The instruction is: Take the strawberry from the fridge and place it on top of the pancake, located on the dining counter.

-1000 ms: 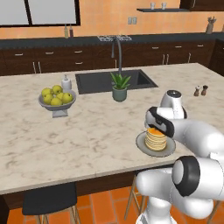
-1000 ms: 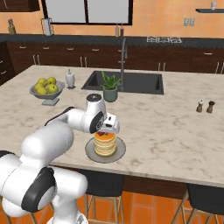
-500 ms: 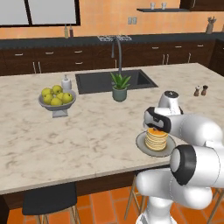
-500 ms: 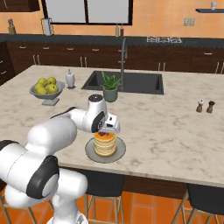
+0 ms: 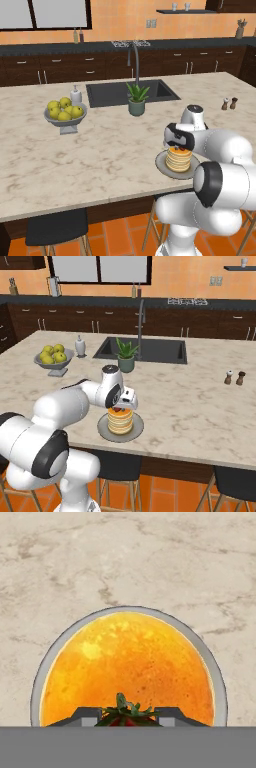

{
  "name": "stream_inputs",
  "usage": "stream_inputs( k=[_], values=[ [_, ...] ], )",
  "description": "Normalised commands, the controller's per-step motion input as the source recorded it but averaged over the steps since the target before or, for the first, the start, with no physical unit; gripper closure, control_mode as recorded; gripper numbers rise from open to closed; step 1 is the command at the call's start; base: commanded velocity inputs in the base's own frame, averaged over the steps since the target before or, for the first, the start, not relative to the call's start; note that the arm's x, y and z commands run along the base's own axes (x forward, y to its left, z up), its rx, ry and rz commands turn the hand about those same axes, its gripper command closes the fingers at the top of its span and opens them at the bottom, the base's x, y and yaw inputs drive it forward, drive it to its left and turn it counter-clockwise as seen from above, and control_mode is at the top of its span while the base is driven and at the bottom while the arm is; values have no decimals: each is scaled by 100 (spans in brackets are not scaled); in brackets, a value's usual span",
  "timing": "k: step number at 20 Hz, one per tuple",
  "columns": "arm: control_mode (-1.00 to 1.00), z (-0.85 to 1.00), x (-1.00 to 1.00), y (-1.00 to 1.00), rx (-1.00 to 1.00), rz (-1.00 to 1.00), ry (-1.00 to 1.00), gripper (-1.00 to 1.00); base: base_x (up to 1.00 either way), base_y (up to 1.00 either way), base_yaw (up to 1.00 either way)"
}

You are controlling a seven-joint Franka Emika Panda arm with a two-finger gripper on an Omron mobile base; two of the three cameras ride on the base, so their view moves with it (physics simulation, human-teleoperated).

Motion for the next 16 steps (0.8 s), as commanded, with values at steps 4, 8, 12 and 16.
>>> stream_inputs(
  k=[4,8,12,16],
  values=[
    [-100,-20,0,0,0,0,0,-100,0,0,0],
    [-100,-18,0,0,0,0,0,-100,0,0,0],
    [-100,-2,-8,0,0,0,0,-100,0,0,0],
    [-100,0,-27,0,0,0,0,-100,0,0,0]
  ],
)
